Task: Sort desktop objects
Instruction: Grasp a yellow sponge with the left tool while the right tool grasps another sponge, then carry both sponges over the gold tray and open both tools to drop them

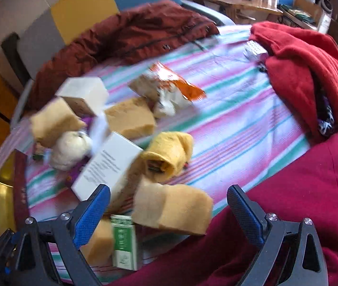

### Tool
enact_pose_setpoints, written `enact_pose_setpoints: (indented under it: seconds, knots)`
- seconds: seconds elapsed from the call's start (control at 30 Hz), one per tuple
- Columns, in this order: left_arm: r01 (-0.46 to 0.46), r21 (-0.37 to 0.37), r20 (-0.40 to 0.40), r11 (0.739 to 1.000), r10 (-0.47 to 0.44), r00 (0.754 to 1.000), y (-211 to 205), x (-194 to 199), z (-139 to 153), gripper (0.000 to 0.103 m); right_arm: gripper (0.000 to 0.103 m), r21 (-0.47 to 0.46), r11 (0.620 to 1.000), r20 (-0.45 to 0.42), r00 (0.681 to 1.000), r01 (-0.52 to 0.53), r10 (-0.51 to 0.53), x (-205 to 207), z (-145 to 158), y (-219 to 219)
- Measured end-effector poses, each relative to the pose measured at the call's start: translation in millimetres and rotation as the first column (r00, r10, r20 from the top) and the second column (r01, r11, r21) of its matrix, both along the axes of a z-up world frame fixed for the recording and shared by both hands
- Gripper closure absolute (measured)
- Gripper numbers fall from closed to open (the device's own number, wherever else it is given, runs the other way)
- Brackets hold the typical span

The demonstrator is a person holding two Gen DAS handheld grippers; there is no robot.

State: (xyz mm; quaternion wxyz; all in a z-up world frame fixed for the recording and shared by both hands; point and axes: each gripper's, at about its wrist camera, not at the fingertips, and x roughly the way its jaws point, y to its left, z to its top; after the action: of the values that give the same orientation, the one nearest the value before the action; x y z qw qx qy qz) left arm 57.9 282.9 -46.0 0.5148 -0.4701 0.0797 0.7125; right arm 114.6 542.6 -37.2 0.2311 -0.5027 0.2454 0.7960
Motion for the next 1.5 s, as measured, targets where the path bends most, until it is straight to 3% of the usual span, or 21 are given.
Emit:
enact_pose_setpoints:
  seconds: [0.33, 0.47, 0.57, 0.7, 0.93, 1.13, 1.3, 1.43, 1.5]
  knots:
    - [0.085, -0.028, 0.050, 0.996, -0.083, 0.995, 43.0, 0.5, -27.6, 0.025, 0.006, -0.077, 0.997, 0.039, 0.999, 0.019, -0.016, -3.7, -15.3, 8.1]
    - [0.103, -0.017, 0.070, 0.995, -0.101, 0.992, 52.0, -0.6, -36.8, 0.028, 0.030, -0.068, 0.998, 0.068, 0.997, -0.016, 0.021, -10.3, -19.1, -1.2]
    - [0.115, 0.003, 0.102, 0.993, -0.115, 0.988, 54.8, -2.8, -42.0, 0.045, 0.037, -0.039, 0.998, 0.089, 0.995, -0.041, 0.044, -15.0, -23.6, -7.1]
    - [0.110, 0.039, 0.079, 0.993, -0.113, 0.991, 49.8, -0.1, -38.1, 0.048, 0.041, 0.005, 0.998, 0.080, 0.995, -0.067, 0.066, -14.9, -19.1, -11.7]
    - [0.030, 0.089, 0.039, 0.996, -0.034, 0.999, 15.3, -4.9, -9.3, 0.048, 0.043, 0.063, 0.992, 0.028, 0.994, -0.109, 0.107, -9.4, -3.6, -23.7]
    - [-0.106, 0.079, -0.007, 0.991, 0.106, 0.994, -33.4, -16.8, 16.6, 0.047, 0.043, 0.129, 0.985, -0.061, 0.990, -0.116, 0.125, 6.4, 25.3, -36.3]
    - [-0.267, 0.070, -0.039, 0.961, 0.270, 0.962, -93.8, -39.3, 32.3, 0.047, 0.043, 0.177, 0.967, -0.146, 0.966, -0.186, 0.212, 4.0, 55.7, -68.0]
    - [-0.420, 0.059, -0.074, 0.905, 0.424, 0.903, -154.5, -66.5, 37.5, 0.047, 0.043, 0.179, 0.937, -0.202, 0.920, -0.301, 0.335, -15.4, 73.1, -108.0]
    - [-0.497, 0.036, -0.101, 0.867, 0.498, 0.862, -185.1, -80.8, 37.6, 0.047, 0.043, 0.163, 0.911, -0.219, 0.887, -0.378, 0.407, -31.5, 75.0, -133.8]
